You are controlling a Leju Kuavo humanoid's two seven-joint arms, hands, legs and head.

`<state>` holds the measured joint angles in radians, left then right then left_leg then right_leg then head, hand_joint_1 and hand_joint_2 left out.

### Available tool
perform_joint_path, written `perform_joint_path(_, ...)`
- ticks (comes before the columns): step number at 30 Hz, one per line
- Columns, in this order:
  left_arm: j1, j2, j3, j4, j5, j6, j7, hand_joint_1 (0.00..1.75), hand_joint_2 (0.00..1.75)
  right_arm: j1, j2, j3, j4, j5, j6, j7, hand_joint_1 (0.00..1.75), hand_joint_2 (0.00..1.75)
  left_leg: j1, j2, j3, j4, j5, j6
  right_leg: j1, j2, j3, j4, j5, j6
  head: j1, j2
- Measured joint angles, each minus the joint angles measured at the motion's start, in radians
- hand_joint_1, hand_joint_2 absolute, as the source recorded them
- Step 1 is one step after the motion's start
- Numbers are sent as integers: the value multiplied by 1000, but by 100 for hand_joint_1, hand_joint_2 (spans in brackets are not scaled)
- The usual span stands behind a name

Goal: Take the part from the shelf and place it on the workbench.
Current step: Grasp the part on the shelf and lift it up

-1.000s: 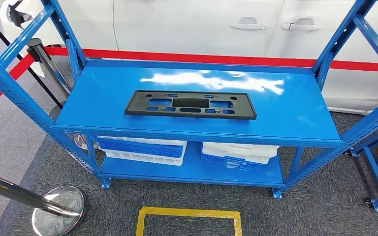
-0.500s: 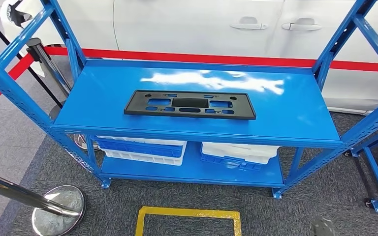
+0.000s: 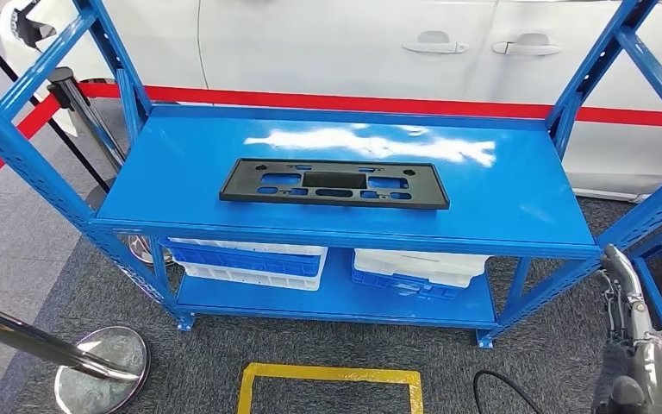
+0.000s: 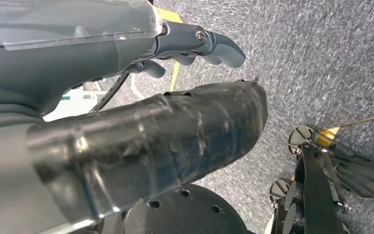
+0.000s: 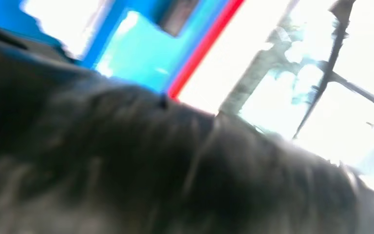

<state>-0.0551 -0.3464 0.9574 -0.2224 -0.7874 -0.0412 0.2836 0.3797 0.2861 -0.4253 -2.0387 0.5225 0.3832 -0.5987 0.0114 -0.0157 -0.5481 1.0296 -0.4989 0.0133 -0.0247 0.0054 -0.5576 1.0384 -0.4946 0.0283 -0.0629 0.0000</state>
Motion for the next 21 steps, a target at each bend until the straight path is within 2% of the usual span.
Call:
perform_joint_path(7,0,0,2,0,-7,0,0,0,0,42,-2,97,-129,18,-26,17,0,0,0,0,0,1,0,0,0,0,0,0,0,0,0,0)
perform_joint_path(21,1,-2,14,0,-8,0,1,0,0,56,-6,129,-175,19,-26,20,0,0,0,0,0,1,0,0,1,0,1,0,0,0,0,0)
